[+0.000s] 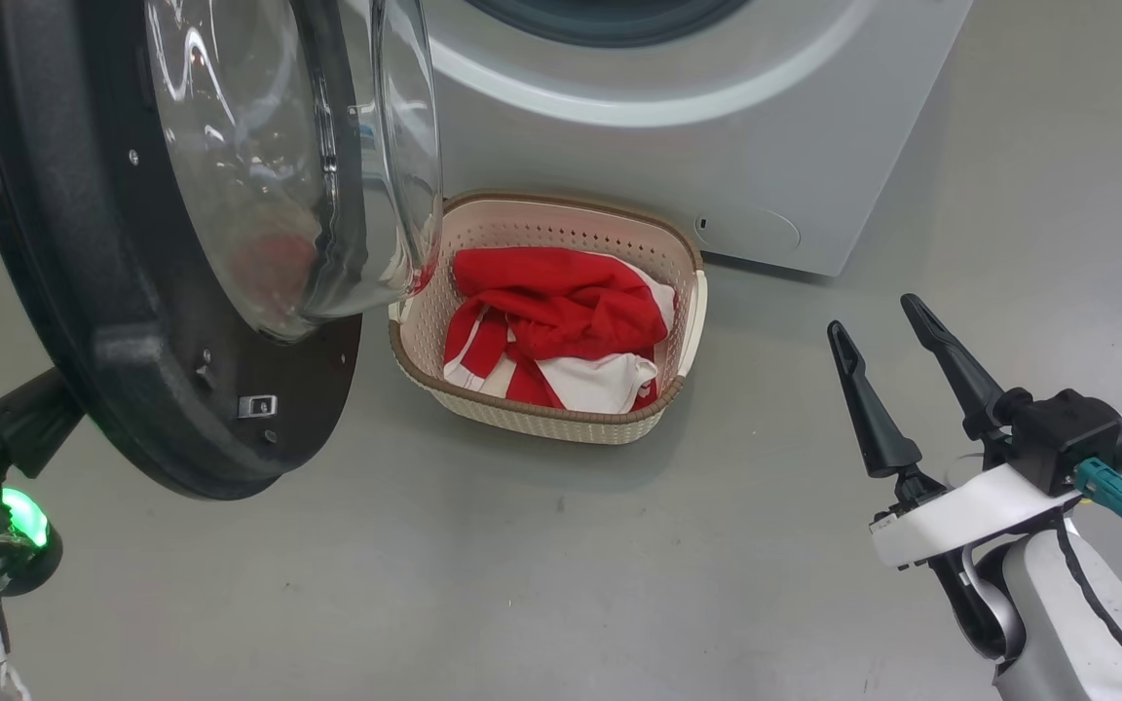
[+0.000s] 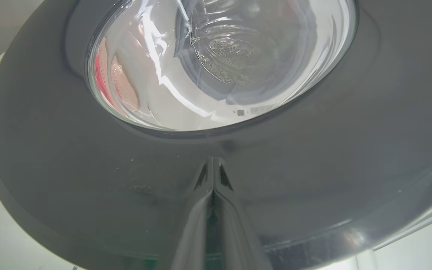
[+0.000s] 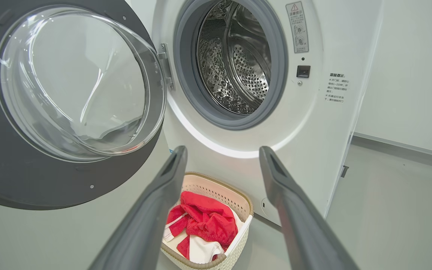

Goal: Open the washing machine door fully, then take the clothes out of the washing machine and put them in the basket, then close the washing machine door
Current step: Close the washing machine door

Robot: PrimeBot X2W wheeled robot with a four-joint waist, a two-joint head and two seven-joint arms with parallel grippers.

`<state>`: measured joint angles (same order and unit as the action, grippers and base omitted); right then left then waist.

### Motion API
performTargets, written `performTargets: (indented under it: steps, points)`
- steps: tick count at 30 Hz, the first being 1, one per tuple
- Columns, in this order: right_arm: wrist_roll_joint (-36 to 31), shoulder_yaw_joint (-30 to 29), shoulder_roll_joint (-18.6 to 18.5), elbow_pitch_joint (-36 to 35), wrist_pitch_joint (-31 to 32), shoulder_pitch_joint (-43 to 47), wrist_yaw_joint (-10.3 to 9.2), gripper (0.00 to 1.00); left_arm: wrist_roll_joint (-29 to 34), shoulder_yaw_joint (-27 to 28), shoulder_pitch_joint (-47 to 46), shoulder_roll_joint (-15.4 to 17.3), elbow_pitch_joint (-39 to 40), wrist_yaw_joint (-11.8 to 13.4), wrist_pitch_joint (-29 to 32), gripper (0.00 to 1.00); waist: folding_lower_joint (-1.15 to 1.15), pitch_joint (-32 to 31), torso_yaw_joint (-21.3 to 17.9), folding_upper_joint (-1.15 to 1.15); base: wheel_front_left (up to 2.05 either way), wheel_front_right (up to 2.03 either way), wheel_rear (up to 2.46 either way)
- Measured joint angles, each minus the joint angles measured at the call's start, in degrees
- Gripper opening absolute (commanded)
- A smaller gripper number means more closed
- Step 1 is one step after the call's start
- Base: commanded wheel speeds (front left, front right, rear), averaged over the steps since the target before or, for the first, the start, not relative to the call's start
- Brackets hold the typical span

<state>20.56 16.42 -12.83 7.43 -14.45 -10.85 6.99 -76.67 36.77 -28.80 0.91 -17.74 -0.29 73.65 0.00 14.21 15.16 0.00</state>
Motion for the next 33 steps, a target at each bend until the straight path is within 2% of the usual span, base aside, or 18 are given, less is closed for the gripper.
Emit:
performTargets:
  steps: [9, 18, 21, 25, 29, 33]
  points:
    - [0.00, 0.13, 0.25, 0.11, 0.00, 0.01, 0.00, 1.00, -4.78, -4.33, 2.05, 0.01, 1.31, 1.93, 0.30, 0.00, 0.00, -0.12, -0.56, 0.00, 0.00, 0.00, 0.00]
    - [0.00, 0.09, 0.26, 0.38, 0.00, 0.01, 0.00, 1.00, -7.47, -7.90, 4.73, 0.01, 3.74, 2.38, -4.07, 0.00, 0.00, -0.38, -0.73, 0.00, 0.00, 0.00, 0.00]
    - [0.00, -0.31, 0.26, 0.75, 0.00, 0.21, 0.00, 1.00, -7.30, -8.72, 5.26, 0.01, 4.17, 1.03, -6.69, 0.00, 0.00, -0.79, -0.56, 0.00, 0.00, 0.00, 0.00]
    - [0.00, -0.34, 0.45, 1.07, 0.00, 0.85, 0.00, 1.00, -3.10, -10.14, 7.16, 0.00, 6.59, -2.10, -9.36, 0.00, 0.00, -1.69, -0.20, 0.00, 0.00, 0.00, 0.00]
    - [0.00, -0.33, 0.75, 1.26, 0.00, 0.88, 0.00, 1.00, -0.89, -10.49, 8.84, -0.01, 7.15, -3.91, -12.09, 0.00, 0.00, -2.49, 0.07, 0.00, 0.00, 0.00, 0.00]
    - [0.00, -0.27, 1.38, 1.40, 0.00, 1.30, 0.00, 1.00, 5.61, -10.91, 10.81, -0.01, 8.84, -5.77, -16.29, 0.00, 0.00, -3.66, 0.46, 0.00, 0.00, 0.00, 0.00]
